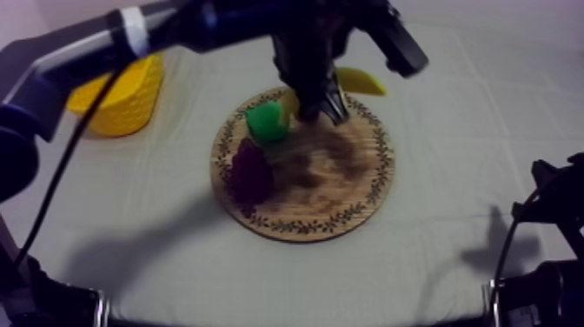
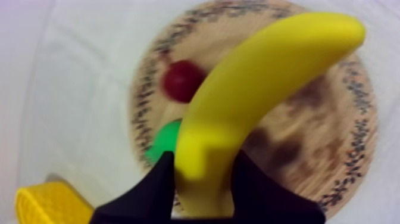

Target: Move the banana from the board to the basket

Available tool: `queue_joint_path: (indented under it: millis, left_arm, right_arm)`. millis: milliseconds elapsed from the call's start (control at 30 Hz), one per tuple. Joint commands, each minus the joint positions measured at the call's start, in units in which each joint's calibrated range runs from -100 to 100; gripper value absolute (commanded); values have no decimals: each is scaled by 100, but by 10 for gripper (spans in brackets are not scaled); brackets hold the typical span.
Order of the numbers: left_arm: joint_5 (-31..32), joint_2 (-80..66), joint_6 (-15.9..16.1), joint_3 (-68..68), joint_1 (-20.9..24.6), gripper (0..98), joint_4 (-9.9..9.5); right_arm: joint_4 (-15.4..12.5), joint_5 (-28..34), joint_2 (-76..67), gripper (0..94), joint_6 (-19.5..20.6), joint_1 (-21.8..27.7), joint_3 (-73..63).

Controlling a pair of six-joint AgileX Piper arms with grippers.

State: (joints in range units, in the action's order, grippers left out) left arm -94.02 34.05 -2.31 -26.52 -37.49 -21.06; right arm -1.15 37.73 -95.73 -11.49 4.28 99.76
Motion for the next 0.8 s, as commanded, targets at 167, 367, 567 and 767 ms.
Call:
queue_joint_path:
  millis: [167,367,567,767]
  left_arm:
    - [-42,-983,-1,521,728,293,-174]
    - [105,-1566,-10,1068,1439,294,-231]
    - [349,-1786,34,1321,2119,296,-248]
    - [495,-1650,98,1321,2652,296,-247]
  right_arm:
    - [1,1,-2,3,-1,0,2]
    - [1,1,-2,3,-1,0,2]
    - [1,1,-2,3,-1,0,2]
    - [1,1,-2,3,-1,0,2]
